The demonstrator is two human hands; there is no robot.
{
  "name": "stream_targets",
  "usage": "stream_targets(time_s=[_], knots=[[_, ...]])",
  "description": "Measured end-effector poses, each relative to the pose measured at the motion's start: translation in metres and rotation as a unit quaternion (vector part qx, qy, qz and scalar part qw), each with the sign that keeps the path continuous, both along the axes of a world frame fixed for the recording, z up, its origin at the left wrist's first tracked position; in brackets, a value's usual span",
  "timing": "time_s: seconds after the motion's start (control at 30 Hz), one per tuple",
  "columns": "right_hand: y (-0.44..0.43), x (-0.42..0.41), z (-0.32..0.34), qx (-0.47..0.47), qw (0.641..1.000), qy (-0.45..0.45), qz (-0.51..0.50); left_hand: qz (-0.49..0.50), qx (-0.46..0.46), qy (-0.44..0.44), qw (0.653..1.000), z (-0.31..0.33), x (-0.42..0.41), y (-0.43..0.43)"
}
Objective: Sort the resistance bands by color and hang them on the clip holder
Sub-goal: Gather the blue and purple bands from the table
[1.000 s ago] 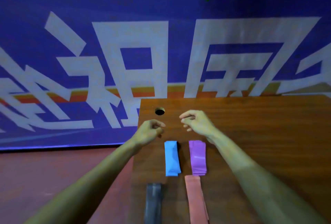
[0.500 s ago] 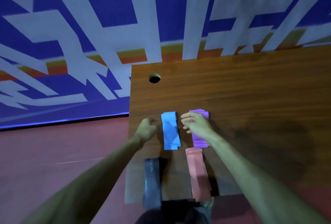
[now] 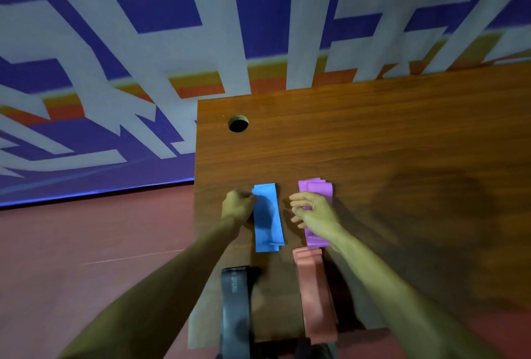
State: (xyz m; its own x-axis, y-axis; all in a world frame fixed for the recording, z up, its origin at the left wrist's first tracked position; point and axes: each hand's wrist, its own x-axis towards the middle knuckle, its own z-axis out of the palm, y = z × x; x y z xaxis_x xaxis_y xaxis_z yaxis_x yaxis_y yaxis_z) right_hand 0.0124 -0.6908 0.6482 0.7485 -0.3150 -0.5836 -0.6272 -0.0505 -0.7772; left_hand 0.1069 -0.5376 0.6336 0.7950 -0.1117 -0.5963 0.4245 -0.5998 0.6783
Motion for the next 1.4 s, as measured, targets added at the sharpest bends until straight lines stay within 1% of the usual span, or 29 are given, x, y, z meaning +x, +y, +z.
stream_targets(time_s=[0.1, 0.2, 0.3, 0.37, 0.47, 0.53, 0.63, 0.73, 0.83, 0.93, 1.03, 1.13, 1.27, 1.4], knots=[[-0.003, 0.001, 0.006, 0.003, 1.0, -0.004, -0.001, 0.03, -0.013, 0.012, 0.999, 0.0, 0.0, -0.003], [-0.006, 0.001, 0.018, -0.003, 1.0, -0.02, 0.004, 0.023, -0.03, -0.001, 0.999, 0.002, 0.003, -0.003], [-0.012, 0.005, 0.04, -0.021, 0.998, -0.05, 0.016, -0.027, -0.062, -0.031, 0.997, 0.03, 0.004, -0.007], [-0.017, 0.011, 0.062, -0.038, 0.996, -0.076, 0.017, -0.069, -0.063, -0.063, 0.994, 0.054, 0.006, -0.009], [-0.027, 0.023, 0.1, -0.078, 0.988, -0.133, 0.015, -0.153, -0.073, -0.114, 0.979, 0.097, 0.012, -0.016], [-0.037, 0.03, 0.128, -0.1, 0.98, -0.174, 0.007, -0.209, -0.08, -0.159, 0.962, 0.13, 0.017, -0.023], [-0.052, 0.039, 0.172, -0.142, 0.962, -0.233, 0.007, -0.297, -0.114, -0.213, 0.924, 0.186, 0.024, -0.036], [-0.067, 0.046, 0.22, -0.162, 0.948, -0.27, 0.035, -0.369, -0.099, -0.276, 0.882, 0.249, 0.03, -0.053], [-0.081, 0.049, 0.267, -0.154, 0.941, -0.296, 0.061, -0.408, -0.088, -0.35, 0.839, 0.31, 0.035, -0.07], [-0.095, 0.046, 0.317, -0.16, 0.929, -0.321, 0.089, -0.418, -0.076, -0.406, 0.809, 0.368, 0.037, -0.085], [-0.11, 0.039, 0.361, -0.163, 0.915, -0.353, 0.109, -0.412, -0.087, -0.429, 0.799, 0.414, 0.038, -0.099], [-0.13, 0.035, 0.394, -0.133, 0.904, -0.386, 0.127, -0.394, -0.121, -0.43, 0.803, 0.45, 0.037, -0.112], [-0.152, 0.035, 0.427, -0.016, 0.891, -0.436, 0.124, -0.352, -0.183, -0.424, 0.814, 0.486, 0.032, -0.13], [-0.169, 0.035, 0.45, 0.014, 0.88, -0.461, 0.115, -0.326, -0.196, -0.422, 0.823, 0.512, 0.031, -0.145]])
